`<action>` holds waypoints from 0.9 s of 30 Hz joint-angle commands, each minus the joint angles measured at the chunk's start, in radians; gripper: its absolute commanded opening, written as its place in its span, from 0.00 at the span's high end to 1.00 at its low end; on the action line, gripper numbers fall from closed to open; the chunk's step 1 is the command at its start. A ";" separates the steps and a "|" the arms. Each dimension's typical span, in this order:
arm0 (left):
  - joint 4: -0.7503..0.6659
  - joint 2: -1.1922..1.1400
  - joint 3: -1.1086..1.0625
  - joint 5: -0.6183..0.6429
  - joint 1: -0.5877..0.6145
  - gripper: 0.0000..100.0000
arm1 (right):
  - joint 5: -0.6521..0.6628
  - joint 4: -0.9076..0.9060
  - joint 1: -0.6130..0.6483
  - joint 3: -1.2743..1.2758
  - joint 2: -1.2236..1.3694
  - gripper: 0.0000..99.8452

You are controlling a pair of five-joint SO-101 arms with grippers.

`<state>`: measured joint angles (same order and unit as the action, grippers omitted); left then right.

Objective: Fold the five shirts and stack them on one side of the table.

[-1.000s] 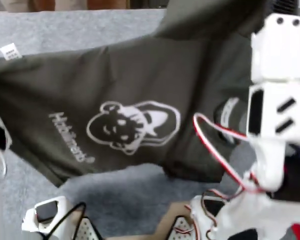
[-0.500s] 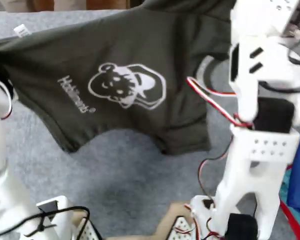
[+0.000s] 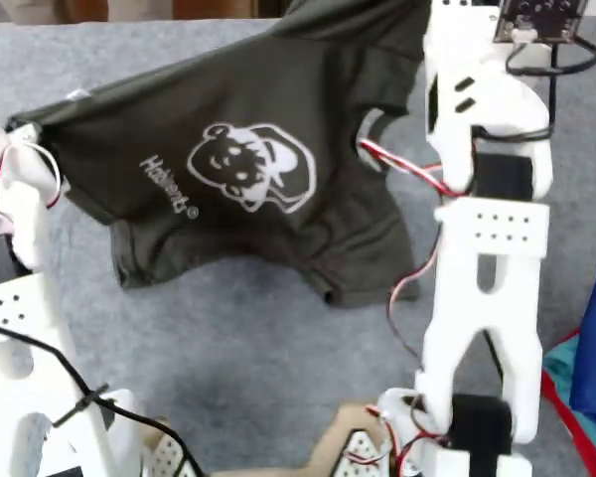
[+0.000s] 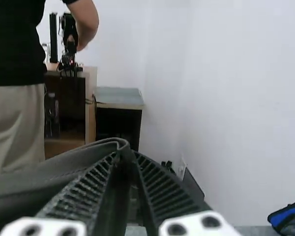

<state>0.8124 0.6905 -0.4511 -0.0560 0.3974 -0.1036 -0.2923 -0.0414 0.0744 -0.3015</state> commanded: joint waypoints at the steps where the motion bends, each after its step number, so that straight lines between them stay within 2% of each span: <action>1: -0.110 0.002 -0.083 -0.008 0.005 0.98 | 0.009 0.034 0.001 -0.008 0.051 1.00; 5: -0.201 0.002 -0.175 -0.008 0.003 0.98 | 0.008 0.029 0.027 -0.042 0.153 1.00; 10: -0.247 0.001 -0.261 -0.008 0.002 0.98 | 0.006 0.021 0.068 -0.131 0.286 1.00; 15: -0.319 -0.041 -0.273 -0.032 -0.038 0.98 | 0.000 -0.110 0.107 -0.351 0.426 1.00; 19: -0.342 -0.185 -0.160 -0.038 -0.068 0.98 | 0.000 -0.255 0.110 -0.602 0.573 1.00; 25: -0.331 -0.493 0.115 -0.035 -0.069 0.98 | 0.000 -0.568 0.110 -0.981 0.797 1.00; 27: -0.296 -0.578 0.209 -0.035 -0.068 0.98 | 0.000 -0.652 0.110 -1.099 0.868 1.00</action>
<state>0.4948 0.2041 -0.4143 -0.0882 0.3376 -0.1051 -0.8339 0.0583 -0.8078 0.5056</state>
